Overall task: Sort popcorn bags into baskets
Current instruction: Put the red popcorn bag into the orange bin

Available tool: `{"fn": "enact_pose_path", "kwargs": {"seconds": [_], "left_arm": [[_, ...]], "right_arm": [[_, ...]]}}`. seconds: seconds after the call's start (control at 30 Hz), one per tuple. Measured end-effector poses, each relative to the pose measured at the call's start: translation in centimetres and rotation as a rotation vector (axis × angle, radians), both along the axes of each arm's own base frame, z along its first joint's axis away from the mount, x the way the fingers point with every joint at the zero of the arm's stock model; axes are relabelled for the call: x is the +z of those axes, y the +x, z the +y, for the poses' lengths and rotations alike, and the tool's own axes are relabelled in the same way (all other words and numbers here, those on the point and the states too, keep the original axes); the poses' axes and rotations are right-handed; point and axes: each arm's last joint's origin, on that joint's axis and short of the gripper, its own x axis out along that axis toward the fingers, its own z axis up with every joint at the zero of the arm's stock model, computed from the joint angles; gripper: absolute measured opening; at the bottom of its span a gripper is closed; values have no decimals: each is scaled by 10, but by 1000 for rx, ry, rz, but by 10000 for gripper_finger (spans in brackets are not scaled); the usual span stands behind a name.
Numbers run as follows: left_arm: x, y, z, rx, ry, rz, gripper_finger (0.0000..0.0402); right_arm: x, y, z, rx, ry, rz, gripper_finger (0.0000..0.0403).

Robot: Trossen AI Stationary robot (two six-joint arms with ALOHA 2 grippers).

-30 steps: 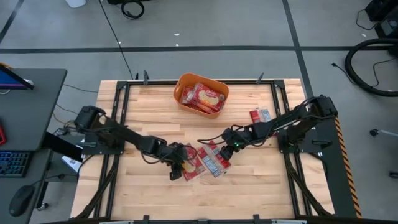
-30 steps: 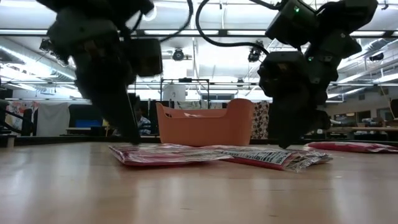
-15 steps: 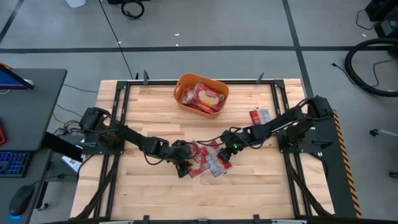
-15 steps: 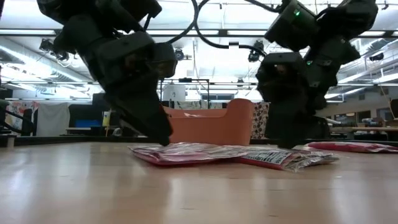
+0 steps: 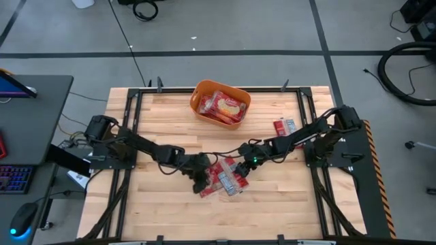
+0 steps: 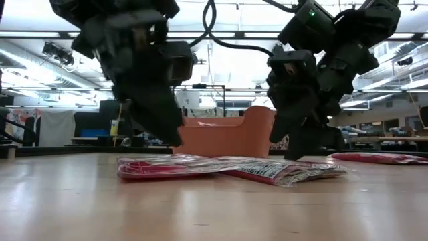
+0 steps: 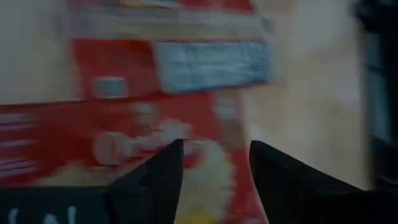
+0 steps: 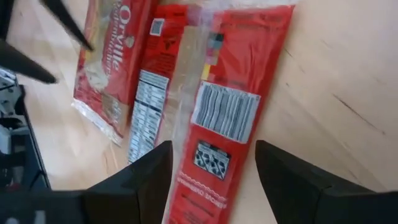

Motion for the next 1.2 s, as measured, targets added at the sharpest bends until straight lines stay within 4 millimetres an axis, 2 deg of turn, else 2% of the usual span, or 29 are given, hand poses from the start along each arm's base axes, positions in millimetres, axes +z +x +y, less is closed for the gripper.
{"fn": "enact_pose_path", "kwargs": {"seconds": [0.17, 0.37, 0.47, 0.67, 1.0, 1.2], "left_arm": [[3, -15, -10, -127, -57, 121, 177], [-4, -29, -22, -147, 145, 184, 161], [-13, -27, -27, -129, 214, 175, 157], [-28, -11, -29, -76, 194, 90, 155], [-28, 1, -18, 25, 193, 10, 155], [-28, 2, -15, 85, 209, -4, 155]], "right_arm": [[-2, -3, 1, 7, 29, 39, 232], [-4, -5, 4, 17, 18, 62, 232], [-3, -5, 6, 18, 3, 57, 232], [-4, -6, 10, 9, -30, 50, 232], [7, 1, 12, 95, 77, -57, 232], [20, 1, 12, 31, 89, -111, 227]]}}
